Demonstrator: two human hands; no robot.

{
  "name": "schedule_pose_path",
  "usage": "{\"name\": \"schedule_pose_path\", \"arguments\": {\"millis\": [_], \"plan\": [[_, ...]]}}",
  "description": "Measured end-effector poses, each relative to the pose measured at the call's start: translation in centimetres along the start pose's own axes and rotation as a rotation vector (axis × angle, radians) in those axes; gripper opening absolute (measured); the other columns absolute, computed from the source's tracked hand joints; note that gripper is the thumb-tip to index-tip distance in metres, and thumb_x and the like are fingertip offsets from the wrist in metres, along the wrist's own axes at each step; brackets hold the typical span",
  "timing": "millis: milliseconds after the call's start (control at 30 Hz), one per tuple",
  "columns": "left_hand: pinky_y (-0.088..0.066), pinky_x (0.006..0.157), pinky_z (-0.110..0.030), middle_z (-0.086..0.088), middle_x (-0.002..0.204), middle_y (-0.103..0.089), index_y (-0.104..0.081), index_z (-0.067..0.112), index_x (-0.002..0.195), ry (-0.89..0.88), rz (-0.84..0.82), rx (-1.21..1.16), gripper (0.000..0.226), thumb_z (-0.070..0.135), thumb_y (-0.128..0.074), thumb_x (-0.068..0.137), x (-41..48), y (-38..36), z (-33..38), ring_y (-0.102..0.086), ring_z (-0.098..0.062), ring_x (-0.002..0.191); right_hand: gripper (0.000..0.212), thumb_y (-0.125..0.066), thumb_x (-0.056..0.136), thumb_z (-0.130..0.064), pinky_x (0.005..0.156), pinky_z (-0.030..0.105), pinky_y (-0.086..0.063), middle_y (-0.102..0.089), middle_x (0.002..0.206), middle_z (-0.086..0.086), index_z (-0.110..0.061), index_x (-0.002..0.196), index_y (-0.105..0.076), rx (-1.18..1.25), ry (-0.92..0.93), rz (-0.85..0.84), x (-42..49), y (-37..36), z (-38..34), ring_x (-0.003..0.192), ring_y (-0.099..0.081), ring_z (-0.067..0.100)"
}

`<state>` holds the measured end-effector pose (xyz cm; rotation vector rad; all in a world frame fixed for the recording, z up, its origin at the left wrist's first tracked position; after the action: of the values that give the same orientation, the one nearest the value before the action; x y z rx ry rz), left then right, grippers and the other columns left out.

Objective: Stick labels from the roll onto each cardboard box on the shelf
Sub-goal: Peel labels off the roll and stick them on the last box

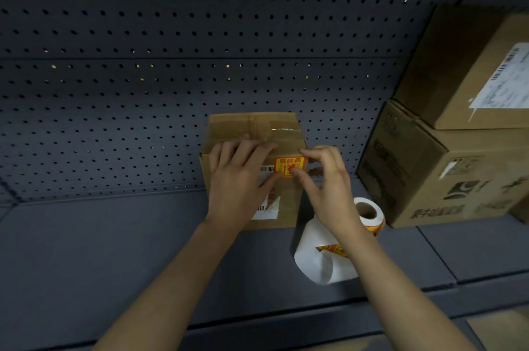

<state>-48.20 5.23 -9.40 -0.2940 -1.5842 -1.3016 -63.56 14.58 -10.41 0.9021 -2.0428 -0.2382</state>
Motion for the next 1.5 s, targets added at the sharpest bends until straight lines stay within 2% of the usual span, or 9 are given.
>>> {"name": "schedule_pose_path", "arguments": {"millis": [200,367,467,567,667,933,1167,1333,1500], "plan": [[-0.027,0.113,-0.049,-0.008,0.130,-0.059,-0.062,0.016,0.125,-0.013,-0.056,-0.051,0.046,0.032,-0.073,0.084,-0.1,2.0,-0.1,-0.052,-0.029,0.125,0.044,-0.073,0.087,-0.026,0.082,0.017,-0.050,-0.054,0.116,-0.003,-0.044,0.120,-0.050,0.239,-0.145,-0.075,-0.2,0.5,-0.6,0.106,-0.056,0.002],[-0.020,0.116,-0.062,-0.013,0.142,-0.047,-0.059,0.013,0.127,0.200,-0.001,-0.126,0.043,0.029,-0.063,0.087,-1.7,4.9,-0.2,-0.040,-0.034,0.137,0.054,-0.062,0.091,-0.040,0.091,0.013,-0.046,-0.055,0.131,-0.005,-0.035,0.141,-0.044,0.348,-0.307,-0.026,-0.7,0.1,-0.7,0.120,-0.053,0.000],[-0.027,0.116,-0.053,-0.003,0.159,-0.018,-0.043,0.024,0.142,0.479,-0.039,-0.345,0.060,0.021,-0.069,0.088,-3.4,5.9,0.3,-0.017,-0.025,0.148,0.067,-0.057,0.086,-0.059,0.105,0.028,-0.046,-0.050,0.144,-0.005,-0.037,0.146,-0.040,0.403,-0.360,-0.075,-1.0,-0.6,-0.7,0.130,-0.049,0.003],[-0.029,0.115,-0.038,0.009,0.157,-0.020,-0.031,0.034,0.147,0.682,-0.018,-0.616,0.070,0.020,-0.068,0.090,-5.0,6.4,1.4,-0.016,-0.009,0.147,0.050,-0.055,0.097,-0.044,0.108,0.042,-0.046,-0.058,0.139,-0.005,-0.032,0.145,-0.046,0.497,-0.332,-0.120,-1.3,-1.3,-1.8,0.128,-0.054,0.008],[-0.037,0.113,-0.045,0.010,0.147,-0.041,-0.033,0.033,0.148,0.731,-0.044,-0.787,0.070,0.031,-0.068,0.087,-5.9,5.4,1.4,-0.035,-0.012,0.141,0.046,-0.051,0.101,-0.027,0.110,0.040,-0.044,-0.060,0.136,-0.007,-0.027,0.147,-0.043,0.578,-0.319,-0.132,-2.1,-1.6,-3.2,0.128,-0.054,0.008],[-0.003,0.121,-0.035,0.025,0.162,0.012,0.003,0.046,0.154,0.868,-0.152,-0.900,0.084,0.063,-0.049,0.091,-6.0,5.3,0.0,0.014,0.006,0.146,0.053,-0.052,0.100,-0.031,0.113,0.028,-0.037,-0.047,0.144,-0.009,-0.031,0.151,-0.037,0.437,-0.306,-0.099,-6.1,-2.7,-6.6,0.135,-0.040,-0.003],[-0.029,0.112,-0.024,0.023,0.157,-0.028,-0.015,0.047,0.153,0.837,-0.209,-1.067,0.067,0.063,-0.042,0.094,-4.5,5.5,-2.1,-0.031,0.012,0.137,0.061,-0.034,0.095,-0.065,0.121,0.037,-0.024,-0.024,0.158,-0.012,-0.040,0.150,-0.035,0.187,-0.176,-0.266,-9.3,-4.5,-9.1,0.148,-0.015,0.001],[-0.030,0.118,-0.037,0.021,0.148,-0.045,-0.037,0.048,0.145,0.904,-0.161,-1.089,0.058,0.068,-0.045,0.091,-4.5,5.8,-3.4,-0.041,0.000,0.137,0.034,-0.049,0.097,-0.041,0.108,0.036,-0.041,-0.050,0.137,-0.009,-0.036,0.130,-0.058,0.216,-0.134,-0.098,-7.9,-2.6,-8.0,0.132,-0.043,0.005],[-0.038,0.085,0.002,0.058,0.107,-0.048,-0.038,0.056,0.126,0.961,-0.049,-1.078,0.031,0.049,-0.042,0.096,-5.5,8.3,-0.8,-0.044,0.032,0.106,0.034,-0.053,0.100,-0.032,0.111,0.031,-0.038,-0.049,0.137,-0.012,-0.035,0.133,-0.053,0.316,-0.298,0.052,-4.1,-0.8,-5.7,0.130,-0.042,-0.003]]}}
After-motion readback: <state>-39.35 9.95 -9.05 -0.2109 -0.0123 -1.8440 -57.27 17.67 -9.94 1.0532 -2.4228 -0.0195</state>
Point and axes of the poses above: each hand's wrist, its own x-axis towards the middle knuckle, its own y-axis out of the back of the hand, z = x × y, the point moved 2 cm from there along x, towards the middle knuckle
